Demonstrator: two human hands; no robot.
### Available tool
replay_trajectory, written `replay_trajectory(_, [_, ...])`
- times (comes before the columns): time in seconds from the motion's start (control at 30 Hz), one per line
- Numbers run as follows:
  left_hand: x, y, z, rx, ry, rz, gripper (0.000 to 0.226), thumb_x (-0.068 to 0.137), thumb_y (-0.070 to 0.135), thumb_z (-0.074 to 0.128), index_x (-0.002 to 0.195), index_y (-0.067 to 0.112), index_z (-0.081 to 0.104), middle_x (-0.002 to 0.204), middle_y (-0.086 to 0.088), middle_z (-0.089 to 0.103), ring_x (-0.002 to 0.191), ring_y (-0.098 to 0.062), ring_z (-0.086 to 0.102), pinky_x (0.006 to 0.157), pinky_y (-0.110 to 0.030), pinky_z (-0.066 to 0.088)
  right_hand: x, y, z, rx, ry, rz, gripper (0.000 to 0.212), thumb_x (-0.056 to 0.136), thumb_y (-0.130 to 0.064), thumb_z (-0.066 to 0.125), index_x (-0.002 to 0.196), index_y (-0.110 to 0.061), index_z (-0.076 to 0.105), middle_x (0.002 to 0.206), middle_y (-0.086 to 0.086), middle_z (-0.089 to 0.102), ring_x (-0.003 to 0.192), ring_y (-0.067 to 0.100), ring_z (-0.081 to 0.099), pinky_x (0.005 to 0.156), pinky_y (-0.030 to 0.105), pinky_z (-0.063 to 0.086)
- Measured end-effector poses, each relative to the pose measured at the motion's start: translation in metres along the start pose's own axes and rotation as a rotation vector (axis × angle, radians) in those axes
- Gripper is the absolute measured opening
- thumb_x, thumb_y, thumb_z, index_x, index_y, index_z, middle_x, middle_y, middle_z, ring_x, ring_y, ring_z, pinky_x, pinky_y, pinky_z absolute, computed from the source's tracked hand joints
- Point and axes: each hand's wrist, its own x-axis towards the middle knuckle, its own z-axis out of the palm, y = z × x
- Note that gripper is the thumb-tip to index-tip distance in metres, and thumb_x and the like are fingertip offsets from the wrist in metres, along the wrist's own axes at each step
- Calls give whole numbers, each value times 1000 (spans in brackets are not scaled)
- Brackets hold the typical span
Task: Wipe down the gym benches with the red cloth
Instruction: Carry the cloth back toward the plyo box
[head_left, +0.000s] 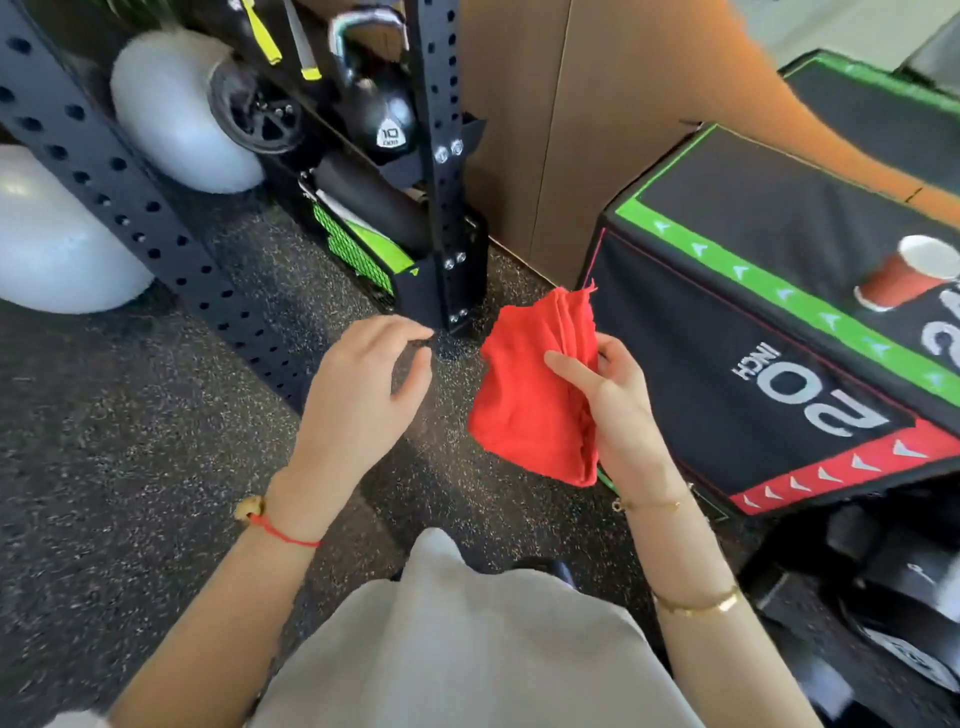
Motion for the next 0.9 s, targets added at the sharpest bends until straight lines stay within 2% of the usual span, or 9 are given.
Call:
replay_trajectory(0.17, [79,-26,16,-50,-37,109,22,95,20,57,114,13,66,116,1,66,111,-17,57,99,-28,44,51,-15,13,32,134,-6,53,71,-22,82,117,-11,58,114,14,68,106,31,66,96,51,52])
replay_trajectory(0.37, [155,-22,59,-118,-126,253,21,94,19,57,113,12,66,115,-1,67,109,-19,58,98,-32,46,101,-30,-8,51,302,-41,50,73,-21,81,116,-12,58,113,13,68,104,28,67,94,46,54])
replay_trajectory(0.73, [297,42,171,-218,-221,401,23,96,22,53,113,14,66,115,1,67,110,-16,57,98,-27,43,224,-81,-90,100,513,-88,59,66,-23,81,117,-5,58,110,16,67,98,24,65,94,45,51])
replay_trajectory(0.9, [352,76,225,-256,-254,433,23,95,20,53,114,13,66,115,0,66,112,-18,57,97,-32,47,286,-97,-134,62,555,-96,50,74,-16,79,117,-4,56,110,14,67,100,23,65,97,46,51])
